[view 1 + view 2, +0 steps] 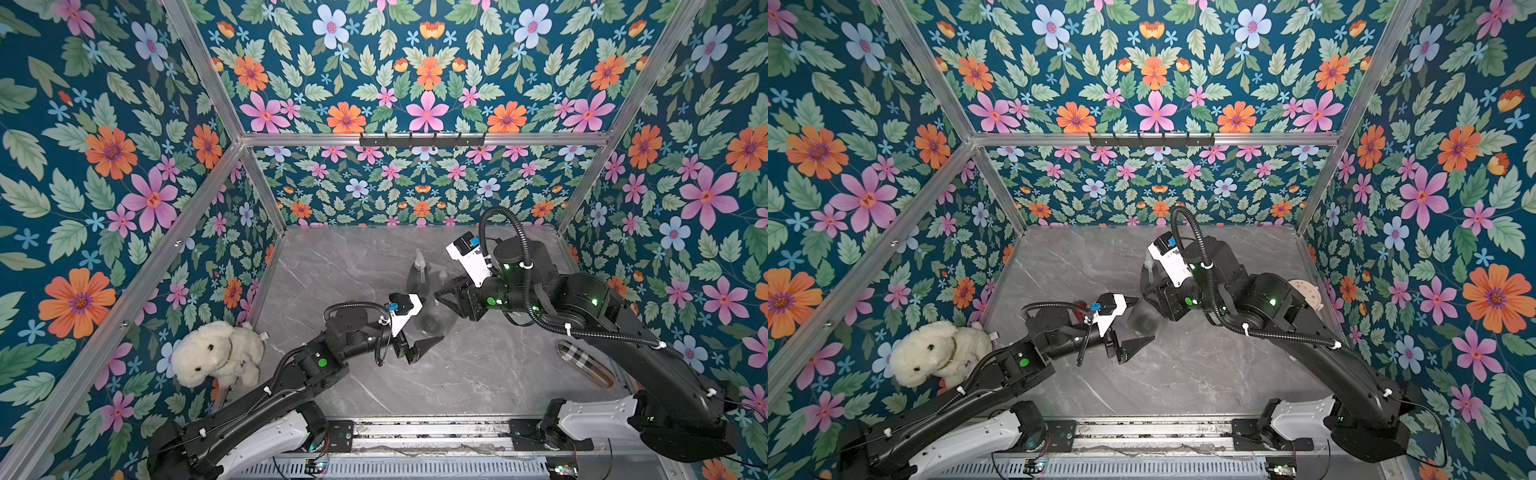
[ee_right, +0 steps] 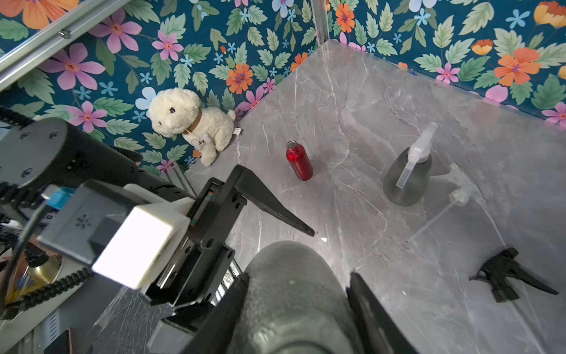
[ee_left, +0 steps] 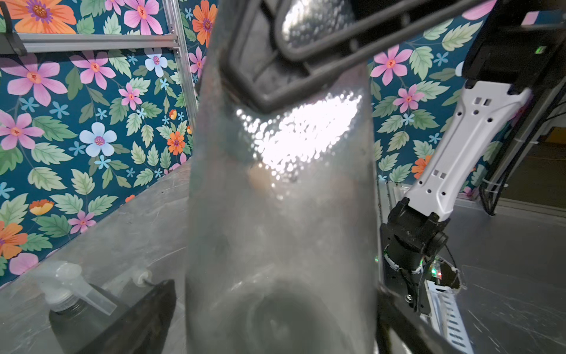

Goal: Attach spray nozzles to spray bottles
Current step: Pick up the spray bottle from the center of the board.

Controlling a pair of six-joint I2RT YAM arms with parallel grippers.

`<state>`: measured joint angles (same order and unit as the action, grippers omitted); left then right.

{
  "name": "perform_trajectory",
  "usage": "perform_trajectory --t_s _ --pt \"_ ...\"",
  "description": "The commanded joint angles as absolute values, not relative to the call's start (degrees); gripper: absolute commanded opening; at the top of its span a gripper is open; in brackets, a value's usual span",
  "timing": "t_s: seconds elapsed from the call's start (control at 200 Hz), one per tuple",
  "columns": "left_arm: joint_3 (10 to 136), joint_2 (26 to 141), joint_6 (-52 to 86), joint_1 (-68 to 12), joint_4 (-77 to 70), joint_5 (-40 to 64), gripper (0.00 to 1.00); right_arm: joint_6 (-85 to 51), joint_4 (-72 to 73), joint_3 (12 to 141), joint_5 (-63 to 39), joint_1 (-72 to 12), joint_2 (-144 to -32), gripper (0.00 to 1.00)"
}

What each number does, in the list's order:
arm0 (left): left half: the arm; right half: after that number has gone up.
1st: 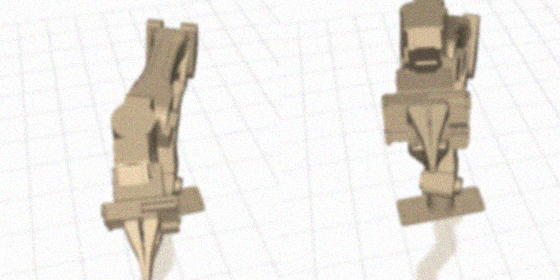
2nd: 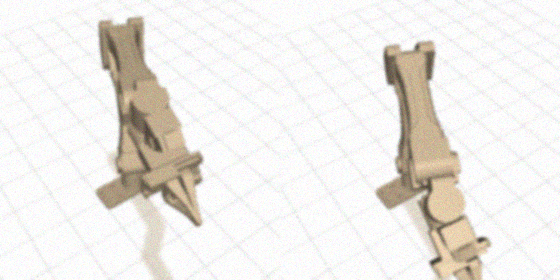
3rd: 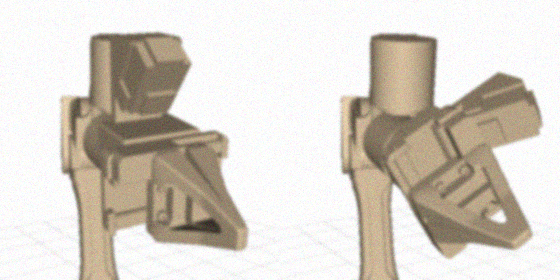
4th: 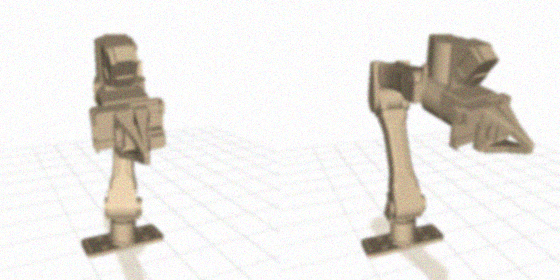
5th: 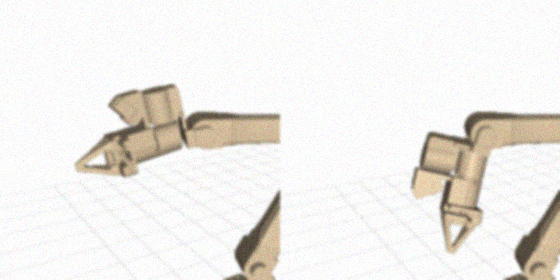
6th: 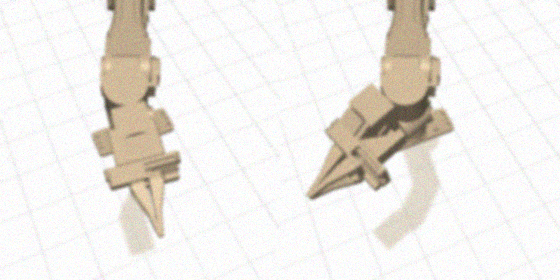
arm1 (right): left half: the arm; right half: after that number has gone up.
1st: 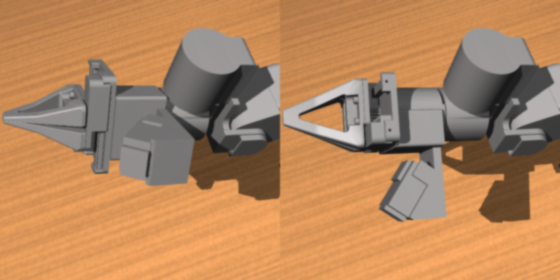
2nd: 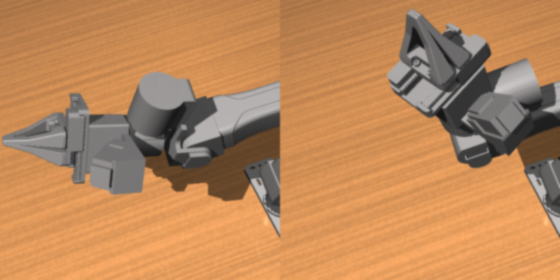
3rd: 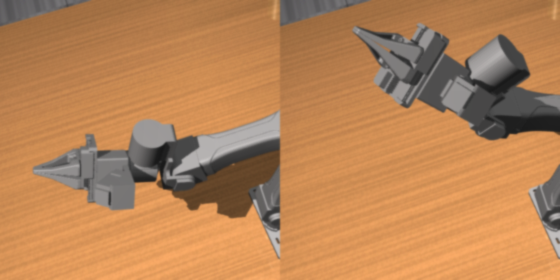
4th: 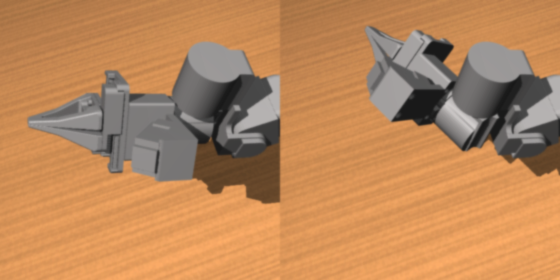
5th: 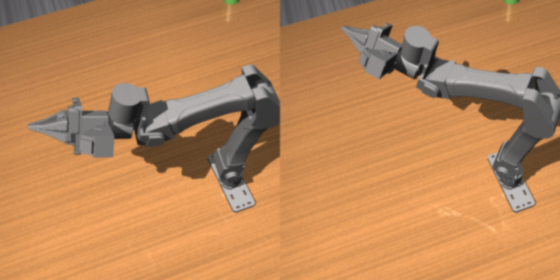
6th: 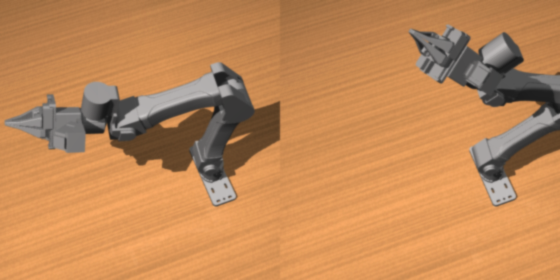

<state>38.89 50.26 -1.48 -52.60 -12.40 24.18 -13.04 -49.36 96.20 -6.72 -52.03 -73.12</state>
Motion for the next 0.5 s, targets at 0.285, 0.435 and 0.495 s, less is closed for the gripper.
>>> perform_trajectory --t_s 0.285,0.435,0.495 --pt "39.8 52.5 2.0 -50.7 -16.0 31.1 0.89 -11.5 -44.3 100.0 -11.0 -53.6 -76.5 0.49" --pt "39.8 52.6 2.4 -50.0 -16.0 32.0 0.87 -10.8 -44.1 101.2 -10.6 -53.7 -76.7 0.49" --pt "39.8 52.6 2.4 -49.7 -16.1 32.5 0.83 -10.6 -43.8 101.5 -10.6 -53.7 -76.8 0.49"
